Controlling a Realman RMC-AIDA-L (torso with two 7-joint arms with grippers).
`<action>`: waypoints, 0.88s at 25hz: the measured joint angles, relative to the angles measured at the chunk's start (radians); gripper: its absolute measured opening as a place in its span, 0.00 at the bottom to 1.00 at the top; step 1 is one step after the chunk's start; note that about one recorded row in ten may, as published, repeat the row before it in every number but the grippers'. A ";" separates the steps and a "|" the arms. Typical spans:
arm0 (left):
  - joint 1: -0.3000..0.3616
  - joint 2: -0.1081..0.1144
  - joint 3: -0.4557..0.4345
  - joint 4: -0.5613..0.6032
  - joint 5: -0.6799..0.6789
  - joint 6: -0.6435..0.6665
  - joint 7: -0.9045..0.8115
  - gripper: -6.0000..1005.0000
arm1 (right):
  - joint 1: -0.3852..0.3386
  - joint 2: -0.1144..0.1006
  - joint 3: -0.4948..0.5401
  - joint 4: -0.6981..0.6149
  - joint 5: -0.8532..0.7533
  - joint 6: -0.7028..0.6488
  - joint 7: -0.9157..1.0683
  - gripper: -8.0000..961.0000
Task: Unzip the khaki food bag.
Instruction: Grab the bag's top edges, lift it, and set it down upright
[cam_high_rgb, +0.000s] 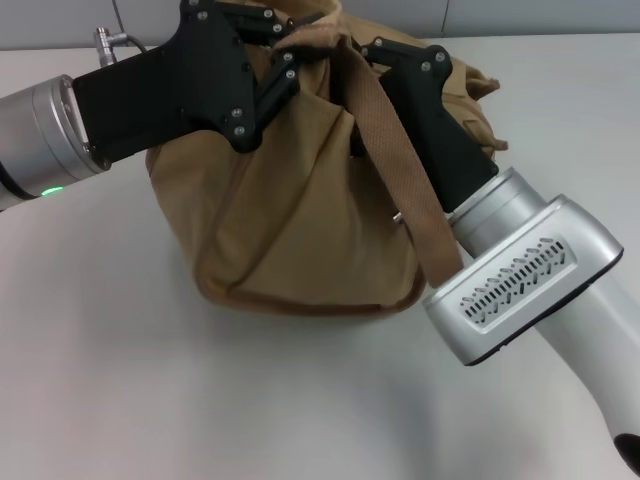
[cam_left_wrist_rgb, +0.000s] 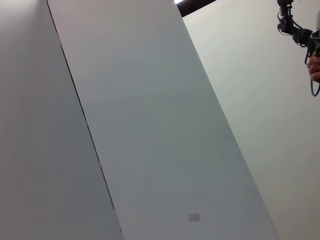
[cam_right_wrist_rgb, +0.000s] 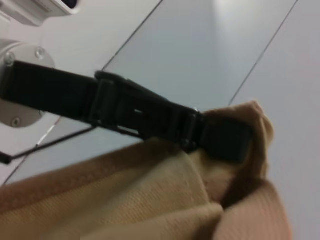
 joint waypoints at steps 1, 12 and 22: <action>0.001 0.000 0.000 0.000 -0.004 0.000 0.000 0.19 | -0.007 0.000 0.003 0.000 0.001 0.000 0.000 0.10; 0.012 0.004 0.000 -0.001 -0.022 -0.007 0.000 0.19 | -0.179 -0.008 0.112 -0.004 -0.002 -0.002 0.000 0.01; 0.025 0.003 -0.003 -0.010 -0.024 -0.020 0.000 0.20 | -0.293 -0.011 0.203 -0.113 0.001 -0.089 0.078 0.01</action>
